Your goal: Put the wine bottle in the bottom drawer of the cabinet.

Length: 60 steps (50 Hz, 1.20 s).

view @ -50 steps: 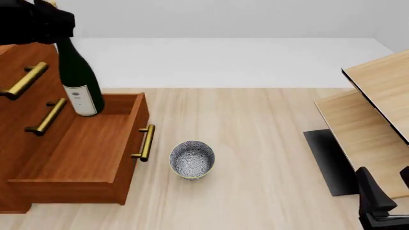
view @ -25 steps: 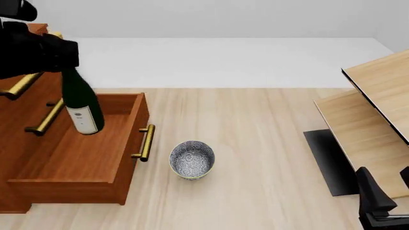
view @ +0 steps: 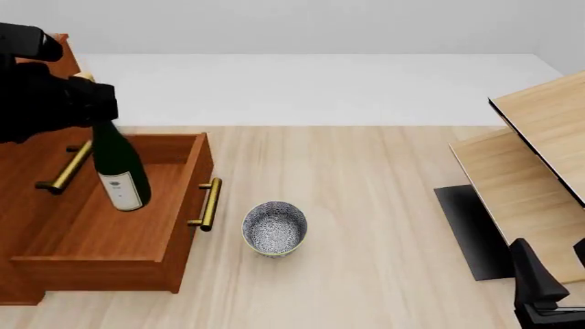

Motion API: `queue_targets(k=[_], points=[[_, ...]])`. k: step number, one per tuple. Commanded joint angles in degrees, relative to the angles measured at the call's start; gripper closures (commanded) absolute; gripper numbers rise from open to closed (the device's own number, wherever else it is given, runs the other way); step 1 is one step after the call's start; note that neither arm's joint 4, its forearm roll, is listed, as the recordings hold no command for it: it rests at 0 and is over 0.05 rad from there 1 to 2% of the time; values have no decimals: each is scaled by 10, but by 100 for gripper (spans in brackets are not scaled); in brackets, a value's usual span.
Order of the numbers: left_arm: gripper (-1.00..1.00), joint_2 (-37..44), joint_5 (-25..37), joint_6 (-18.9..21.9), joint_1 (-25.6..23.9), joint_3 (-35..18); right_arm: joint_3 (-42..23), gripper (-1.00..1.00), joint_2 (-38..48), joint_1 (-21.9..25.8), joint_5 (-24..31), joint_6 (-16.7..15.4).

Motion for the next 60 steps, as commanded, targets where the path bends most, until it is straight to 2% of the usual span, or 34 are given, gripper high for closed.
queue_targets(k=[1, 3, 4, 10, 13, 20, 24, 29, 31, 32, 40, 43, 60], points=[[100, -6, -12, 0, 4, 16, -1, -100, 0, 0, 1, -1], [100, -3, -9, -12, 5, 16, -1, -100, 0, 0, 1, -2], [100, -6, -14, -1, 2, 23, -1, -100, 0, 0, 0, -2], [100, 5, -22, -13, 15, 42, 0, -100, 0, 1, 0, -2], [100, 2, -34, -6, 11, 56, 0, -100, 0, 1, 0, -2], [100, 5, -31, -11, 5, 60, 0, -100, 0, 1, 0, -3], [100, 14, -34, -13, 18, 60, 2, -100, 0, 1, -1, -2], [100, 5, -34, -11, -1, 71, 2, -100, 0, 1, -1, -2], [100, 12, -38, -17, 12, 75, 2, -100, 0, 1, -1, -2], [100, 10, -41, -6, 6, 82, 2, -100, 0, 1, -1, -2], [100, 4, -38, -14, -1, 92, 1, -100, 0, 1, -1, -2], [100, -4, -45, -3, -4, 99, 1, -100, 0, 1, -2, -2], [100, 2, -62, -21, -13, 116, 2, -100, 0, -1, -2, -1]])
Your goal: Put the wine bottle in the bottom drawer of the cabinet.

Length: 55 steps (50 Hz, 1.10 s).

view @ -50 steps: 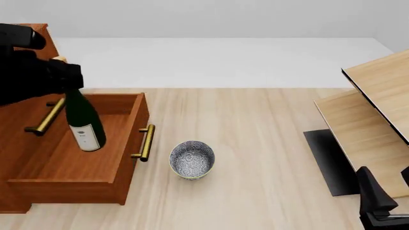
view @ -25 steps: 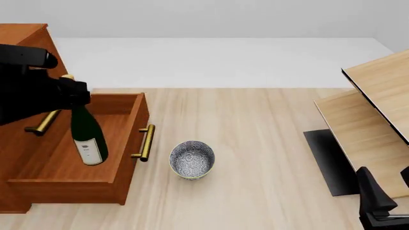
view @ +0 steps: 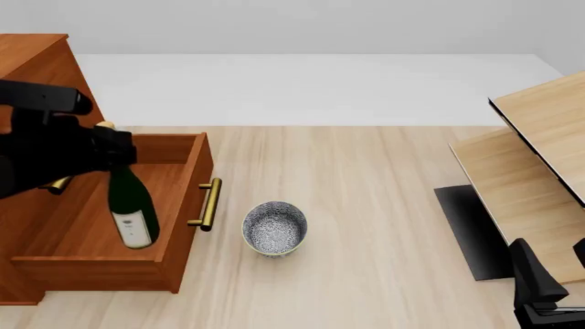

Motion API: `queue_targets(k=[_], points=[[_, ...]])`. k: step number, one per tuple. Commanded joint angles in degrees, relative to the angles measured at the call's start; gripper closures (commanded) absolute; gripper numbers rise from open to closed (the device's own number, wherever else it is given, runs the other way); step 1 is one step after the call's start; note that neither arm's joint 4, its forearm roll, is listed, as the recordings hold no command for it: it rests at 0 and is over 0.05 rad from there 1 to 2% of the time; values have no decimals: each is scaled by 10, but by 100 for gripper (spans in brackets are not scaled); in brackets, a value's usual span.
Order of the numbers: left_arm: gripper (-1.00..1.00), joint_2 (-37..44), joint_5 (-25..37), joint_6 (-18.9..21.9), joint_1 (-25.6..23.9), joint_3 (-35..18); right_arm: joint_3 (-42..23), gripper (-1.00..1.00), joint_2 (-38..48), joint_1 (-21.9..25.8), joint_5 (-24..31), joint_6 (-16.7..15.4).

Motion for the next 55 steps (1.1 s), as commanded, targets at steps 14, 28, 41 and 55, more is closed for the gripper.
queue_targets(k=[14, 28, 41, 55], points=[[100, 9, -40, -7, -12, 36, 0, -100, 0, -2, -1, 2], [100, 22, -39, -13, -10, 51, 0, -100, 0, -3, -1, 1], [100, 83, -53, -43, -4, 34, 0, -100, 0, -2, 0, 1], [100, 145, -73, -65, 3, 10, 0, -100, 0, -4, 0, 2]])
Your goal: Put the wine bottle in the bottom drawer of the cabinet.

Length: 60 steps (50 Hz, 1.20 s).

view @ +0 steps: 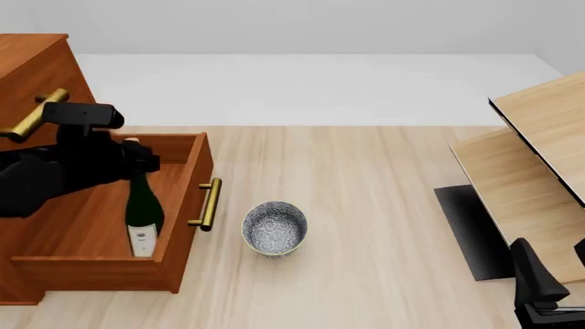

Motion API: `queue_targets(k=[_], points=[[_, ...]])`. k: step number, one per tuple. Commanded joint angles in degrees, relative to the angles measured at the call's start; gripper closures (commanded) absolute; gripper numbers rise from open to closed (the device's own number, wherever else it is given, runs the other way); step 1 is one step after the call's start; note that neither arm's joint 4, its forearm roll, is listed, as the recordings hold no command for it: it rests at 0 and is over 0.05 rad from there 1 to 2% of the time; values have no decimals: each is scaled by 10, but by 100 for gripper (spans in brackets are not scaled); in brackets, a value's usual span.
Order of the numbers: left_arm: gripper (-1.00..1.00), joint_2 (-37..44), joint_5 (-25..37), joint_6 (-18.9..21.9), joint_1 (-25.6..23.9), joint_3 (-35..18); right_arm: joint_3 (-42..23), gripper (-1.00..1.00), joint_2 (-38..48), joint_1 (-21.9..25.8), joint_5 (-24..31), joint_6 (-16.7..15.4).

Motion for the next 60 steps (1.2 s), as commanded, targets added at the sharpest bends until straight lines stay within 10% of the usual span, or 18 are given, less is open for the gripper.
queue_targets(k=[1, 28, 60], points=[[100, 59, -13, -7, 18, -6, 0, -100, 0, -1, 0, 1], [100, 193, -103, 5, 45, -2, 1, -100, 0, -4, -1, 4], [100, 283, -64, 60, 49, -117, 0, -100, 0, -11, -3, 11]])
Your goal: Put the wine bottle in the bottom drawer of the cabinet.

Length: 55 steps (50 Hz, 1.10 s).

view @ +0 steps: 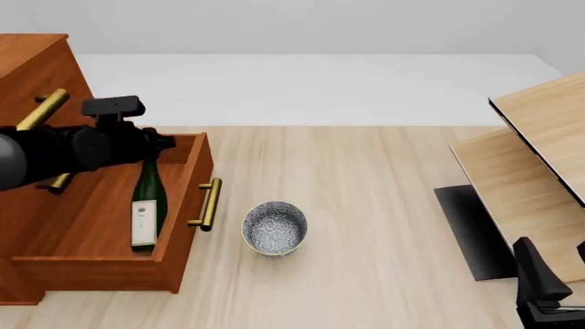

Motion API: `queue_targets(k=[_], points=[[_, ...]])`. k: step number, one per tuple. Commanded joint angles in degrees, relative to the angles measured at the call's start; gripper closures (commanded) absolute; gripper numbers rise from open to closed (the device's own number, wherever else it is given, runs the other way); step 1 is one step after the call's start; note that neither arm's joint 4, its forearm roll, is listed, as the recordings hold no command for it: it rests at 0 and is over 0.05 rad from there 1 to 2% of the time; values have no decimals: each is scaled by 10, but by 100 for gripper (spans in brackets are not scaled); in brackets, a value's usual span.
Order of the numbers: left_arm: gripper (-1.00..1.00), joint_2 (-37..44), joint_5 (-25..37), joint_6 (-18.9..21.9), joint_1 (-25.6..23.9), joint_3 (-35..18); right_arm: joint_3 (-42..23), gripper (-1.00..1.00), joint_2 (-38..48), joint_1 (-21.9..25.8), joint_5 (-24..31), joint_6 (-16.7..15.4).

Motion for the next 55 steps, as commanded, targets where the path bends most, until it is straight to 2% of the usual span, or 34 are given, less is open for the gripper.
queue_targets(k=[1, 11, 12, 16, 17, 19, 21, 22, 24, 44, 46, 55], points=[[100, 51, 15, 16, -2, 7, 0, -100, 0, -2, -1, 2], [100, 59, 6, 16, -2, 13, -1, -100, 0, -2, 0, 1], [100, 67, 16, 1, 1, 9, 0, -100, 0, -2, -1, 1], [100, 67, 6, 12, 3, 13, -1, -100, 0, -3, 0, 1], [100, 71, 9, 1, -4, 9, -1, -100, 0, -2, -1, 1], [100, 73, 9, 10, 2, 5, 0, -100, 0, -3, -1, 2], [100, 78, 18, -3, -2, -6, -1, -100, 0, -3, -1, 1], [100, 77, 15, 9, 2, -5, -1, -100, 0, -2, -1, 1], [100, 81, 20, -1, -7, -11, -1, -100, 0, -3, -1, 1], [100, 123, 10, 21, 3, -33, -1, -100, 0, -5, -2, 4], [100, 126, 13, 11, 1, -37, -1, -100, 0, -6, -1, 4], [100, 132, 9, 12, 5, -37, -1, -100, 0, -7, -1, 6]])
